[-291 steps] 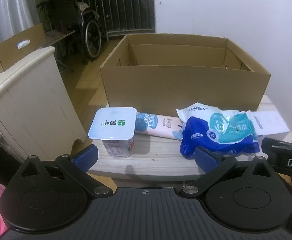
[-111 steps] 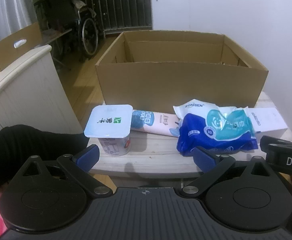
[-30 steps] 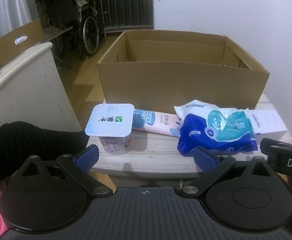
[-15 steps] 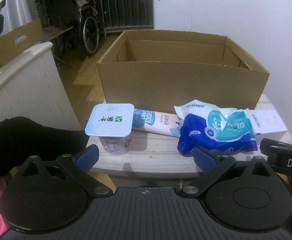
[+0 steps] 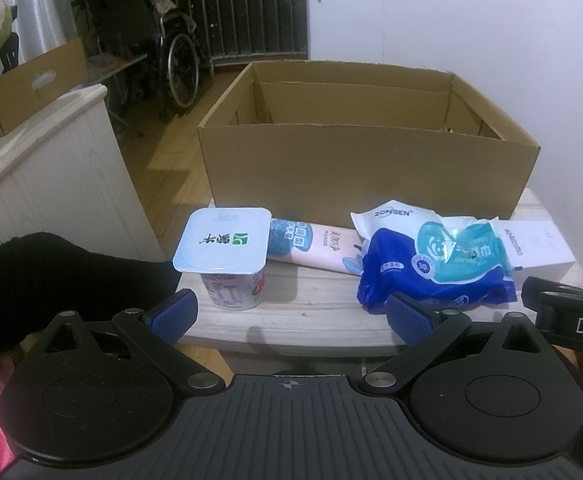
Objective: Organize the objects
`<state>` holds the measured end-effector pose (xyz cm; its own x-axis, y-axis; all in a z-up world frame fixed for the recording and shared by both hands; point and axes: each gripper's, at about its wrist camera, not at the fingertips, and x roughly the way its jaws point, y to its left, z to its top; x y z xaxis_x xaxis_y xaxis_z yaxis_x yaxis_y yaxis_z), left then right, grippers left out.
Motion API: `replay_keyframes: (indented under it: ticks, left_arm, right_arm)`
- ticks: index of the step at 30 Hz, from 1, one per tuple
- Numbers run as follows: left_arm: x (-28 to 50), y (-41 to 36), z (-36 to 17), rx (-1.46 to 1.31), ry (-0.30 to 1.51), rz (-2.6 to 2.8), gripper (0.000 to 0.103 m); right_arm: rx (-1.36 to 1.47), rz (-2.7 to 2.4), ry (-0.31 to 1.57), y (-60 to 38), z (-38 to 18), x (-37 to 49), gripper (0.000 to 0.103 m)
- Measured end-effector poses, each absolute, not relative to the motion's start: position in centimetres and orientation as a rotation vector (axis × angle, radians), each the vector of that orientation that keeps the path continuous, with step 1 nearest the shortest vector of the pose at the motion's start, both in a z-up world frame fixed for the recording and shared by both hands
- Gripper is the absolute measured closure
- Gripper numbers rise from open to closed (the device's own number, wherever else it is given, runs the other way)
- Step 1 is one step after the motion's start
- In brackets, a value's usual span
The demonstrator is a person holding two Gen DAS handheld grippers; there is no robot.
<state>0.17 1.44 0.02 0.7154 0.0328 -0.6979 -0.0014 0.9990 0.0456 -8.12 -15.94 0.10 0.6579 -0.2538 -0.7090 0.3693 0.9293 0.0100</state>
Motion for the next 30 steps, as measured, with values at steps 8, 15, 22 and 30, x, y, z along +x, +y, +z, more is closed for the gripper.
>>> replay_keyframes:
  ticks: [8,15,22,30]
  left_arm:
    - [0.09,1.45,0.04,0.037,0.773,0.016,0.002]
    - [0.11,1.45,-0.01,0.038,0.774,0.016,0.002]
    - [0.03,1.43,0.05,0.040,0.775,0.015,0.001]
    - [0.06,1.41,0.05,0.039,0.775,0.016,0.001]
  right_arm:
    - [0.161,-0.354,0.778,-15.94,0.00,-8.15,0.000]
    - [0.160,-0.354,0.778,-15.91,0.12,-8.22,0.000]
    - [0.161,-0.354,0.779,-15.94,0.14,-8.22,0.000]
    - [0.161,-0.354,0.780,-15.94,0.13,-8.22,0.000]
